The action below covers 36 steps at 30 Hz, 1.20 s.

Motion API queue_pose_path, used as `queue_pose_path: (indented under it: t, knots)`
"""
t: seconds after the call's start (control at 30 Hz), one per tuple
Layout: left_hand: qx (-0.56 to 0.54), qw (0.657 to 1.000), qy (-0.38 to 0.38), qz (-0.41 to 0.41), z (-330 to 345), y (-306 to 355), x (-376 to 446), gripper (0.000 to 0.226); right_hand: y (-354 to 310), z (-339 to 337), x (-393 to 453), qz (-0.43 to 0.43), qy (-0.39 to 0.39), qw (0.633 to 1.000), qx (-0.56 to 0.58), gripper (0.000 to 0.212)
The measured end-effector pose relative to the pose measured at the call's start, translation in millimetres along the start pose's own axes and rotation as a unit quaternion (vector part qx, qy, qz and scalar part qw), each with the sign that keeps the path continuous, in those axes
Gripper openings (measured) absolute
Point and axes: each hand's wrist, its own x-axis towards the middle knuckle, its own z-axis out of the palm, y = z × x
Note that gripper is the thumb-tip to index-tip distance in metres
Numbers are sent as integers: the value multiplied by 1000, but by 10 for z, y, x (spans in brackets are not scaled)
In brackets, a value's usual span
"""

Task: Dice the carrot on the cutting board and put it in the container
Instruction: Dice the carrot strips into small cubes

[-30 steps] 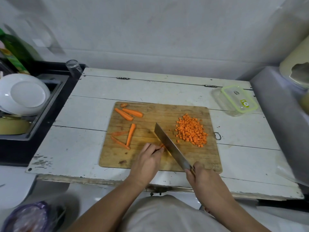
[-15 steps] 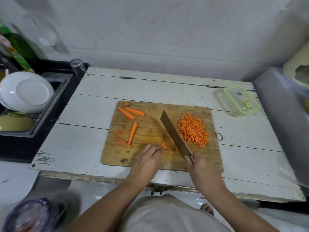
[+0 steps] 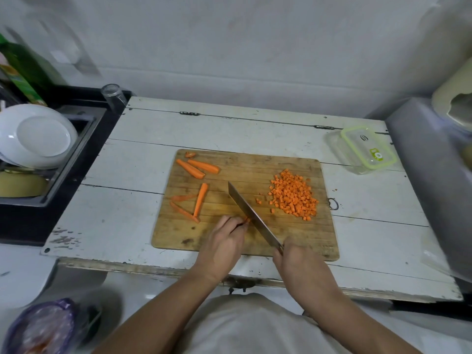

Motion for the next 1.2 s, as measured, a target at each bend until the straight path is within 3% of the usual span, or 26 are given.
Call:
queue_pose_path:
  t: [0.3, 0.43, 0.8, 1.07, 1.2]
  knots:
    - [-3, 1000, 0, 7, -89, 48, -82, 30, 226, -90, 125, 33, 27, 994, 100, 29]
    - [-5, 1000, -2, -3, -97, 85, -81, 28, 233, -103, -64, -13, 10, 997, 72, 29]
    - [-2, 1000, 2, -6, -107, 87, -64, 30, 3, -13, -24, -9, -8, 1000, -4, 30]
    - [11, 999, -42, -9, -143, 85, -147, 39, 143, -72, 92, 5, 4, 995, 99, 31]
    - [0, 1000, -28, -8, -134, 100, -154, 36, 249, -80, -59, -37, 5, 997, 62, 30]
